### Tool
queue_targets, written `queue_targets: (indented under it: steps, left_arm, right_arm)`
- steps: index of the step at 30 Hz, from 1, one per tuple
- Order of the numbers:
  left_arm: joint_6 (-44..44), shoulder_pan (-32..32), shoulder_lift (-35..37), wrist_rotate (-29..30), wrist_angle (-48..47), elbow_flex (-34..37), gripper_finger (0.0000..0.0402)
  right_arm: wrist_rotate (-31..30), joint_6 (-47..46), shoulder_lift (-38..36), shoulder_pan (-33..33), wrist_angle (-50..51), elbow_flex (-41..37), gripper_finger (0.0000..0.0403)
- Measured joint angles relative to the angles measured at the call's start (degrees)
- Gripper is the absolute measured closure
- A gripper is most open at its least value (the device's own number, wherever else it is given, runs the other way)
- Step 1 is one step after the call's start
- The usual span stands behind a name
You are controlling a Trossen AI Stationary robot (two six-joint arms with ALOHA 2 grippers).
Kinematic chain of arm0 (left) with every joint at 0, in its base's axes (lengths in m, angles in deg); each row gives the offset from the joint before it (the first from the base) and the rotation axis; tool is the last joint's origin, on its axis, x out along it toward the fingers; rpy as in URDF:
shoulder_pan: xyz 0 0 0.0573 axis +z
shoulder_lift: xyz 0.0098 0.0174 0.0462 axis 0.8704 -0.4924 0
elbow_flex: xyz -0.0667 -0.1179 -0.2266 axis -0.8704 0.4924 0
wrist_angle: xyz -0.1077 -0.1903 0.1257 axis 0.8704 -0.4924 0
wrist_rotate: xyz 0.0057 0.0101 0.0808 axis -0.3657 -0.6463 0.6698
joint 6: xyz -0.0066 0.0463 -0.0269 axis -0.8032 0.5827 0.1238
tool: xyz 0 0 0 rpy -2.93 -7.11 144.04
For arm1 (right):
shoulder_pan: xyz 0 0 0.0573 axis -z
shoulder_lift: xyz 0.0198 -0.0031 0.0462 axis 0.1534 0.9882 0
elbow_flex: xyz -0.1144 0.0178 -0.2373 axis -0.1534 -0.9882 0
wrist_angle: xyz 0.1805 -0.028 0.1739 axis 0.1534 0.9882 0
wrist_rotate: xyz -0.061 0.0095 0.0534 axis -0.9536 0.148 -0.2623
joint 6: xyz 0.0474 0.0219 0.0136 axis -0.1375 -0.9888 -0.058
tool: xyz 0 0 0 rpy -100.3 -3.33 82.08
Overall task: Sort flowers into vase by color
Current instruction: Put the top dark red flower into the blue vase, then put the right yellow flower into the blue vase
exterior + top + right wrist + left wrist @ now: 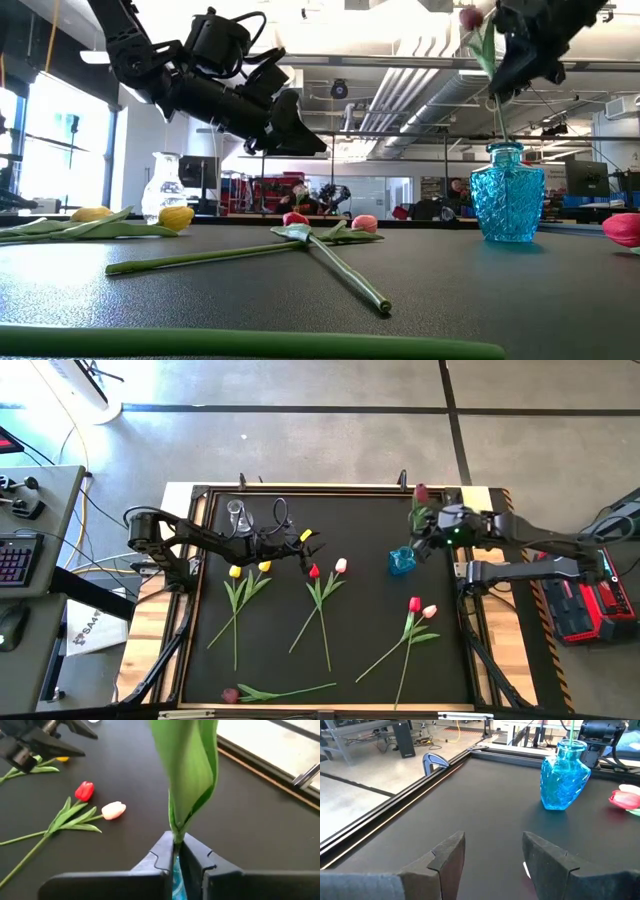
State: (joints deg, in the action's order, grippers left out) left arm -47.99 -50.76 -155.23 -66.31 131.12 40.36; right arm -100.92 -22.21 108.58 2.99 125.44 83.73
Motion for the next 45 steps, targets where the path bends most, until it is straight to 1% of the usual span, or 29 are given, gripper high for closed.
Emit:
queue_targets:
  steps: [4, 9, 13, 16, 19, 22, 28, 32, 35, 40, 45]
  left_arm:
    - [-1.02, 0.00, 0.00, 0.02, -0.02, 0.01, 0.0218]
    - [-2.98, 0.00, 0.04, -0.08, -1.33, 0.02, 0.0218]
    - [-4.45, -0.07, 1.82, -1.86, -6.02, -0.46, 0.0218]
    - [-5.08, -1.07, 3.92, -1.95, -11.01, -1.50, 0.0218]
    - [-5.20, -2.35, 5.73, -1.30, -15.53, -1.86, 0.0218]
    - [-7.94, -3.53, 7.36, -0.98, -17.68, -1.92, 0.0218]
    - [-19.06, -5.96, 8.80, -0.88, -26.25, -1.99, 0.0218]
    - [-25.48, -7.52, 8.79, -1.54, -33.33, -1.99, 0.0218]
    - [-30.31, -8.78, 8.79, -1.50, -37.52, -1.97, 0.0218]
    - [-34.28, -11.16, 8.65, -0.31, -38.92, -1.97, 0.0218]
    - [-35.56, -12.68, 8.48, 1.36, -38.51, -1.97, 0.0218]
  right_arm:
    - [-0.02, -2.27, -0.01, -1.58, -1.41, -2.49, 0.0346]
    - [-0.02, -5.09, -0.32, -4.16, -1.46, -2.71, 0.0284]
    - [-0.66, -7.53, -2.16, -6.50, -1.46, -2.71, 0.0241]
    - [-2.32, -8.86, -4.45, -8.13, -1.46, -2.71, 0.0222]
    - [-4.07, -9.72, -6.59, -9.70, -1.48, -2.71, 0.0214]
    - [-5.01, -10.52, -8.11, -11.04, -1.56, -2.71, 0.0213]
    - [-5.51, -11.29, -9.55, -14.89, -4.11, -2.71, 0.0213]
    - [-8.79, -9.88, -9.32, -19.01, -6.87, -2.71, 0.0213]
    - [-12.34, -8.92, -8.48, -22.48, -7.95, -2.71, 0.0213]
    - [-18.34, -10.03, -6.07, -28.27, -8.06, -2.71, 0.0213]
    - [-21.67, -12.07, -2.59, -33.30, -8.06, -2.71, 0.0213]
